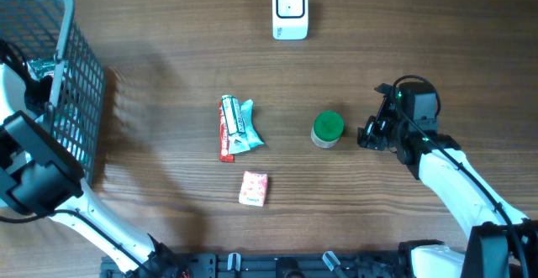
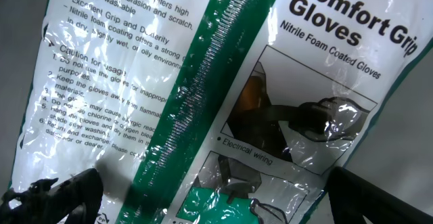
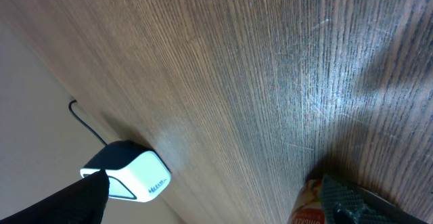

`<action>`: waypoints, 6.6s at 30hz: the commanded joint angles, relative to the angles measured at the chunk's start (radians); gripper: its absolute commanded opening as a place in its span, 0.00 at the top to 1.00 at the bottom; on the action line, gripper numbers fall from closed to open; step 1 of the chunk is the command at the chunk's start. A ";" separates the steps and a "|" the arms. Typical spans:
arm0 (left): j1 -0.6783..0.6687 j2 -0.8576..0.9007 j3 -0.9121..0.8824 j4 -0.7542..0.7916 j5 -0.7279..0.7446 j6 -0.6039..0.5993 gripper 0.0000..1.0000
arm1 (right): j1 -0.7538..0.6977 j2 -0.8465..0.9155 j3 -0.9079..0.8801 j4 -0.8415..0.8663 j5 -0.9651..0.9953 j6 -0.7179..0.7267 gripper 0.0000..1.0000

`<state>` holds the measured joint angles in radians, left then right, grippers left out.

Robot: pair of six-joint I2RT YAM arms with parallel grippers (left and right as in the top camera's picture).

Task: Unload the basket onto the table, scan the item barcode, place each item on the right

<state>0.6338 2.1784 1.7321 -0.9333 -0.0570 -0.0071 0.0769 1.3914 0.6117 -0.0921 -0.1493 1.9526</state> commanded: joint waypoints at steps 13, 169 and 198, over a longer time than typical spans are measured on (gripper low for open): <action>-0.003 -0.030 -0.311 0.220 0.012 0.026 0.18 | -0.002 0.012 0.005 0.002 -0.007 0.014 0.00; -0.688 -0.822 -0.688 0.316 0.108 -0.469 0.00 | -0.002 0.012 0.005 0.002 -0.007 0.014 0.00; -0.688 -0.822 -0.688 0.316 0.108 -0.469 0.00 | -0.002 0.012 0.005 0.002 -0.007 0.014 0.00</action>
<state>-0.0528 1.3682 1.0283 -0.6174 0.0647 -0.4797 0.0769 1.3918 0.6117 -0.0917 -0.1493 1.9526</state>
